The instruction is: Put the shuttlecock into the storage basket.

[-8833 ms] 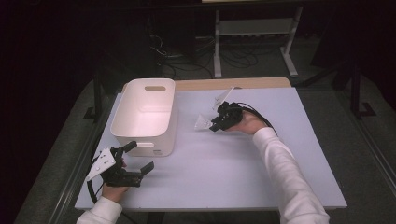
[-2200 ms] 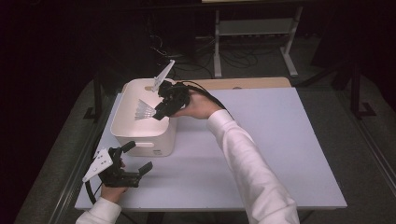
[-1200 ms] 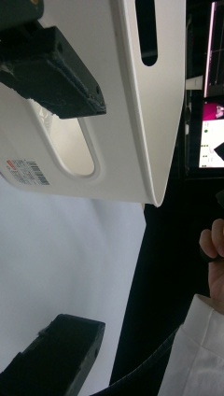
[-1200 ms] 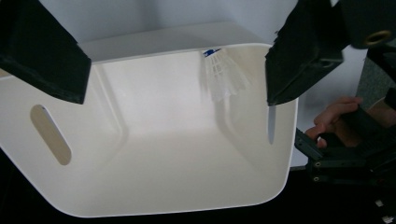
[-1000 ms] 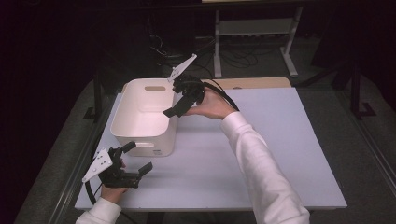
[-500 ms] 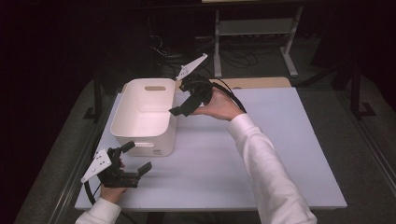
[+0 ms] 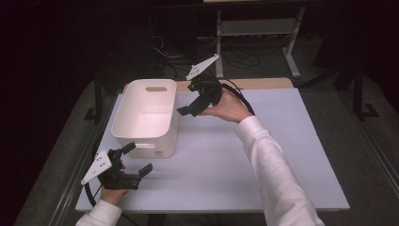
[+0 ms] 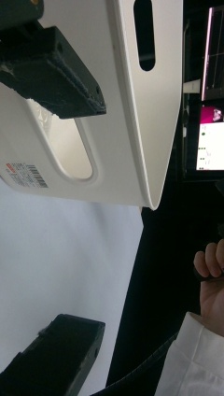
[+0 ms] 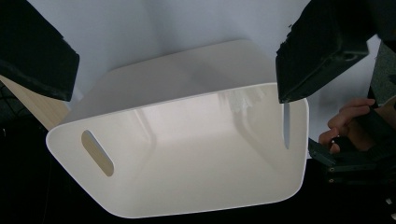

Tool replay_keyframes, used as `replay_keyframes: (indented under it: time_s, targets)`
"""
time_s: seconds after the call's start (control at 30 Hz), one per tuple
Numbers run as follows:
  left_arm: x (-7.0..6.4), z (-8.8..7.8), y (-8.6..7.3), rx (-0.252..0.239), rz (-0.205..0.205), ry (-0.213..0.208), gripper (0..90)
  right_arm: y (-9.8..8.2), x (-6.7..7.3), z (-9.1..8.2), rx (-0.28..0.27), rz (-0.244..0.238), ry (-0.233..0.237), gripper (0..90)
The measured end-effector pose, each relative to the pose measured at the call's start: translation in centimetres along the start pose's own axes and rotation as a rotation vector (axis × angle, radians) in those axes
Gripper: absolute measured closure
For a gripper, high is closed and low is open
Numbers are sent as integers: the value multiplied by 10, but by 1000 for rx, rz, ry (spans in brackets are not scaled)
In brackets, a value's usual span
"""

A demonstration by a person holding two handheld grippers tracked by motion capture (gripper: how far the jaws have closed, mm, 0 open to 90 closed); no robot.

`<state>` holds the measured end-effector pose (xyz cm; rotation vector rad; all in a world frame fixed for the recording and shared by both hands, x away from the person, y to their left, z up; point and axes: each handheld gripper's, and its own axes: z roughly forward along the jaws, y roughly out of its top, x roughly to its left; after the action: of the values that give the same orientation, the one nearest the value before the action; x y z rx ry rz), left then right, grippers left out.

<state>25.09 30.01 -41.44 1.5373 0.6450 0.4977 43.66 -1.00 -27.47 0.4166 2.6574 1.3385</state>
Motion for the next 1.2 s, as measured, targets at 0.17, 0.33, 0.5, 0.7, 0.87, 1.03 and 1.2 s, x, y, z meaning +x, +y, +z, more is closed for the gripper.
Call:
replay_keyframes:
  time_s: [0.17, 0.33, 0.5, 0.7, 0.87, 1.03, 1.2]
  targets:
    - [-1, 0, 0, 2, -2, -3, 0, -4, -2, -2, -3, -4, -4, 0]
    - [0, 0, 0, 4, 6, -3, 0, -10, -3, -5, 0, 24, -9, 0]
    - [0, 0, 0, 1, 8, -3, 0, -16, -5, -8, -4, 35, -18, 0]
    - [0, 0, 0, -2, 6, -2, 0, -21, -4, -13, 0, 48, -39, 0]
    - [1, 0, 0, -1, 6, -1, 0, -26, -6, -18, -7, 31, -54, 0]
    - [1, 0, 0, -3, 1, 1, 0, -31, -7, -22, -11, 38, -58, 0]
    - [1, 0, 0, -1, 6, 1, 0, -37, -7, -27, -10, 72, -61, 0]
